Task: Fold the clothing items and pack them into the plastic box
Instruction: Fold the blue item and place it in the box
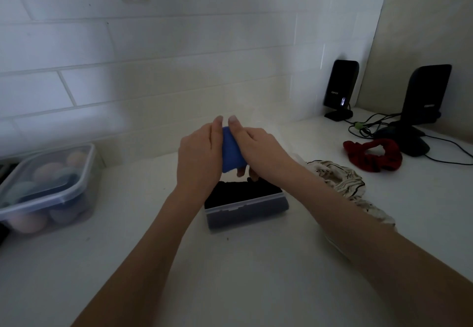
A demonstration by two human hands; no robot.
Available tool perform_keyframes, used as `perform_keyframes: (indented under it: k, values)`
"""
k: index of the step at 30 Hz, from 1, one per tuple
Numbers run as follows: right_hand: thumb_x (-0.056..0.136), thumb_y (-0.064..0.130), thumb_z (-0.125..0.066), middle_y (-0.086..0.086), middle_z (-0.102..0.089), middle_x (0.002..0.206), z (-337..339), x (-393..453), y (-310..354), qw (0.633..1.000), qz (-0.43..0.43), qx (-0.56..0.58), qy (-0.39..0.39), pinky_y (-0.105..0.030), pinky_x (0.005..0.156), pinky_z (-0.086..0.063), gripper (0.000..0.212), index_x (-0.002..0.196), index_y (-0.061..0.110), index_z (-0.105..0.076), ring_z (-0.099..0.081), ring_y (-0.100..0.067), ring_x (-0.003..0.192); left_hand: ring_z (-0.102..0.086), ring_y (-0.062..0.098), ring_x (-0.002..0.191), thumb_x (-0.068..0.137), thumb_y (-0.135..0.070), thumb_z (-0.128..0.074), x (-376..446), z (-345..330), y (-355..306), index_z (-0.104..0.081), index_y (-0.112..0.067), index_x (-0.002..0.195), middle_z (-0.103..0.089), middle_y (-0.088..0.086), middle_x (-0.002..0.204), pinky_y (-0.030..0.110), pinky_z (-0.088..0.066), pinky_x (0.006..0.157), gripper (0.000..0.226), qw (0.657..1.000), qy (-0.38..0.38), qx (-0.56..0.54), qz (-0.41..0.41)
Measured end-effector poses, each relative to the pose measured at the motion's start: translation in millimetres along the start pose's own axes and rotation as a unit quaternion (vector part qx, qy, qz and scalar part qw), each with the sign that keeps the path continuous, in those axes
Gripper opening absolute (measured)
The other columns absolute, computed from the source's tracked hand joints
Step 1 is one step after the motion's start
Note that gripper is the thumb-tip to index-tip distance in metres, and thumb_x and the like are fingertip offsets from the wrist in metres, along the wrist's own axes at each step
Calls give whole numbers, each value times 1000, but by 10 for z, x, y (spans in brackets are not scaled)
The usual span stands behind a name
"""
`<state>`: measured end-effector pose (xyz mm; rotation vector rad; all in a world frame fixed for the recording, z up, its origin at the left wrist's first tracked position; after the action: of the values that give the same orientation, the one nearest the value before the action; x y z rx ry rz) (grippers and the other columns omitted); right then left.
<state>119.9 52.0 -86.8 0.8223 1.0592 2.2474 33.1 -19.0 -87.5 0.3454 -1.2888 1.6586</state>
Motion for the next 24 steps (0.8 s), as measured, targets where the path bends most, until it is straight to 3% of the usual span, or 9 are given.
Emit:
perform_keyframes:
  k: [2,4,6,9,12,15,20,24]
  values:
    - [98,50,-25,-1,-57,61,-33,-18,23,999,12,-2,-34,-22,49,-44,52,76,14,-56,-55,-12,51,-51,3,44,99,-32,-35,-13,-1,-5,-47,-15,59,-47,0,52,10,-36,40,46,998,6,-55,37]
    - [98,48,-27,-1,-57,66,-26,-19,38,994,42,-37,-94,-21,55,-42,52,78,12,-58,-55,-12,58,-57,9,43,99,-37,-33,-41,-28,-46,-58,-6,80,-58,9,63,15,-40,35,44,985,37,-149,84]
    - [98,46,-29,0,-57,68,-16,-7,37,991,52,-43,-119,-21,56,-41,50,80,10,-59,-55,-13,62,-56,10,42,98,-40,-31,-67,-68,-78,-56,-3,94,-59,11,70,20,-42,34,45,976,61,-180,103]
    - [99,42,-30,5,-52,66,-15,34,7,992,39,-40,-115,-12,56,-36,43,80,14,-56,-51,-9,61,-49,9,43,99,-35,-31,-50,-79,-85,-46,-4,84,-49,4,63,16,-37,34,38,987,46,-126,83]
    - [100,38,-32,6,-50,64,-25,51,-4,995,26,-9,-96,-14,50,-37,36,83,13,-51,-49,-6,55,-41,10,49,100,-30,-32,-25,-71,-69,-35,-18,68,-41,-1,59,13,-34,41,34,994,43,-78,67]
    - [100,35,-36,-6,-61,71,36,36,26,997,14,62,-43,-20,36,-42,27,97,11,-47,-56,-12,45,-39,9,49,100,-30,-33,-29,-71,-73,-36,-14,72,-40,-2,59,13,-35,44,32,995,50,-72,56]
    - [97,25,-47,-9,-66,91,276,55,96,991,6,114,70,-25,48,-54,21,110,12,-57,-63,-15,70,-43,11,45,98,-37,-34,-33,-67,-97,-39,-17,77,-45,0,62,15,-35,36,29,987,91,-115,68]
    - [95,16,-50,-8,-66,98,651,43,28,992,-32,38,118,-26,61,-60,20,113,16,-59,-65,-17,81,-49,11,43,97,-41,-32,-83,-68,-145,-42,-15,90,-53,2,57,22,-40,41,29,981,142,-110,71]
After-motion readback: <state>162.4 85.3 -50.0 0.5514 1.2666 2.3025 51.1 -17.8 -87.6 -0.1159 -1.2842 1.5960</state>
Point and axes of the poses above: each hand's wrist, its own x-axis towards the middle knuckle, its own z-axis out of the back of the hand, y = z × x, the point moved 3 cm from there along x, towards the middle knuckle
